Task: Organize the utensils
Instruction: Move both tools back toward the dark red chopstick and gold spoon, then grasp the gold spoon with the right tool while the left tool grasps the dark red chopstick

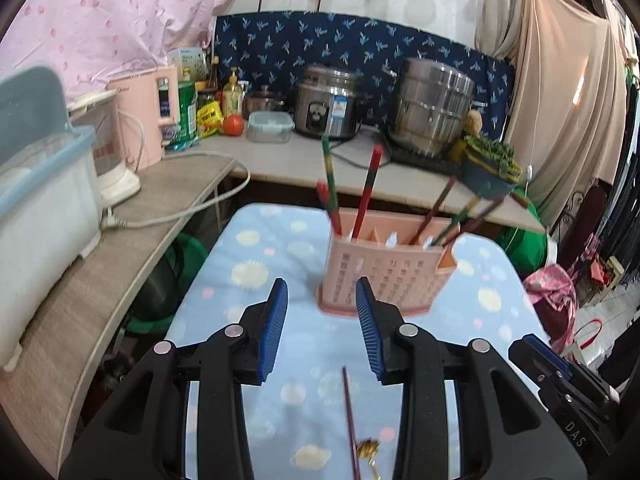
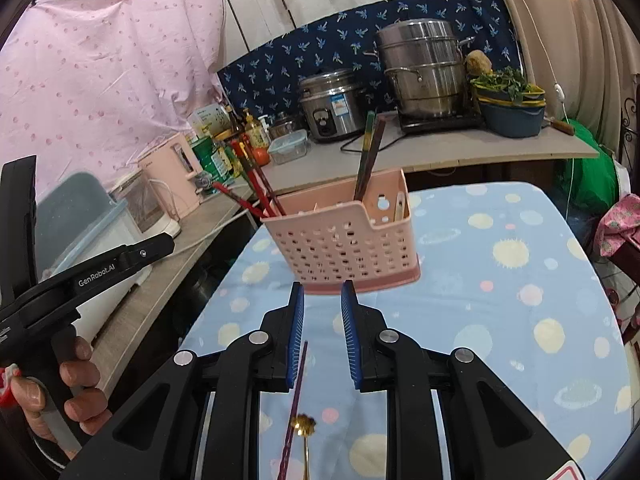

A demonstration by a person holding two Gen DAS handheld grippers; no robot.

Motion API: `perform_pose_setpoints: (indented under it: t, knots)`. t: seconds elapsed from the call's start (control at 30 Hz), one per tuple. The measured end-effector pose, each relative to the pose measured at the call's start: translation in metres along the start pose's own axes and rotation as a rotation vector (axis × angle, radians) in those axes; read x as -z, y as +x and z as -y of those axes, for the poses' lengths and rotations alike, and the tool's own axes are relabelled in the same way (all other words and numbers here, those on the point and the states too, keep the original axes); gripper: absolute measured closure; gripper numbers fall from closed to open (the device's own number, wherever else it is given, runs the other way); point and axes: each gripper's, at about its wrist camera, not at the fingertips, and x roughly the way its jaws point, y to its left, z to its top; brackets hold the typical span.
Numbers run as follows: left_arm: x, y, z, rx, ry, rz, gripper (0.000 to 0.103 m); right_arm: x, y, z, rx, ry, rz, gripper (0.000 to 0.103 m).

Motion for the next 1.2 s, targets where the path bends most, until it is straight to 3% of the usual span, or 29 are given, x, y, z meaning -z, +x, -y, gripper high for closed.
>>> perform_pose_setpoints:
  t: [0.3,0.7,1.2]
  knots:
    - [0.075,0.002,-0.016,-0.042,0.016,-0.121,0.069,0.07,0.001,0.002,0.019,-0.006,-0.135,0.083]
    - [0.144,0.002,-0.022,-0.046,0.036,-0.256,0.069,0.139,0.007,-0.009,0.031,-0.057,-0.271,0.083]
    - [0.181,0.003,-0.012,-0.044,0.068,-0.344,0.068,0.167,0.028,-0.023,0.023,-0.108,-0.344,0.083]
